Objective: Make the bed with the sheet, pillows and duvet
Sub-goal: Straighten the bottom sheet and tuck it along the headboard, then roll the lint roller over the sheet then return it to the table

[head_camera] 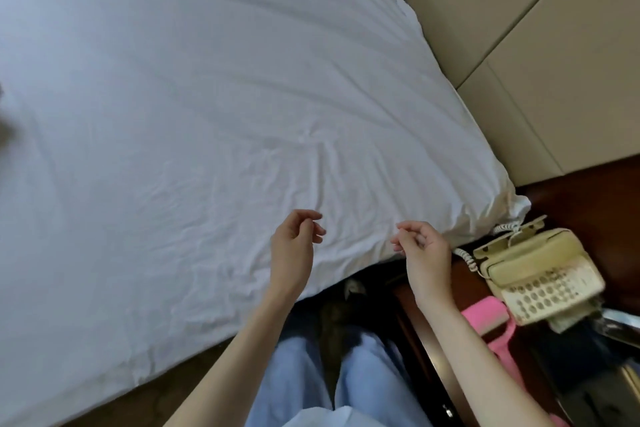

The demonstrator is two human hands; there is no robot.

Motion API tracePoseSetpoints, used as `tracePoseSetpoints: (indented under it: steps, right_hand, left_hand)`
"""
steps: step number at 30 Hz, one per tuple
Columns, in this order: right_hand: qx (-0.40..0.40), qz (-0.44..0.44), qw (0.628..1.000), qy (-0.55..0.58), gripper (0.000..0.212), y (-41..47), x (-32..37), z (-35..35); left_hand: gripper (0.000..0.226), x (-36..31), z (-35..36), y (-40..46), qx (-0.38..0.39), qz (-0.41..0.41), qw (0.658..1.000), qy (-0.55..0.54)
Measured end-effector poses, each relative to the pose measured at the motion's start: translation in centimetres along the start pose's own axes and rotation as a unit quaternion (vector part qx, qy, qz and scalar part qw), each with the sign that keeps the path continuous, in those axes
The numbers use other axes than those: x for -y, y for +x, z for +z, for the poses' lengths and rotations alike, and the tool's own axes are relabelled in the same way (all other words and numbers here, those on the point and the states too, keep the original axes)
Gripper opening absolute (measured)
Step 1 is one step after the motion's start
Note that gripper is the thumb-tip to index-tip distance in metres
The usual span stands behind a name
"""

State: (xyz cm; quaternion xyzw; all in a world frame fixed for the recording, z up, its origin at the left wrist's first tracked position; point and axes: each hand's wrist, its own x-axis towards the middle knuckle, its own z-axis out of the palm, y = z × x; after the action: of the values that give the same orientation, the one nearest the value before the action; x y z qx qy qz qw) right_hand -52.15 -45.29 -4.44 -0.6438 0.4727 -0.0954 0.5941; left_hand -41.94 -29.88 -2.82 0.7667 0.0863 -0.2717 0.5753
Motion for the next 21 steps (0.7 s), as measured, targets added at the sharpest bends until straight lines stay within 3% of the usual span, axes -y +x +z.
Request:
tracePoseSetpoints:
  steps: [15,21]
  right_hand:
    - [-0.103,0.052,0.979,-0.168,0.014,1.0,-13.7,-14.1]
    - [-0.124,0.160,0.938,-0.280,0.018,0.4,-20.2,-17.9]
  left_hand:
    - [0.021,8.1,13.1,-2.4,0.097,-0.034,0.981,0.165]
    - [0.020,10.6,16.1,-3.2,0.130,-0.048,0.968,0.210]
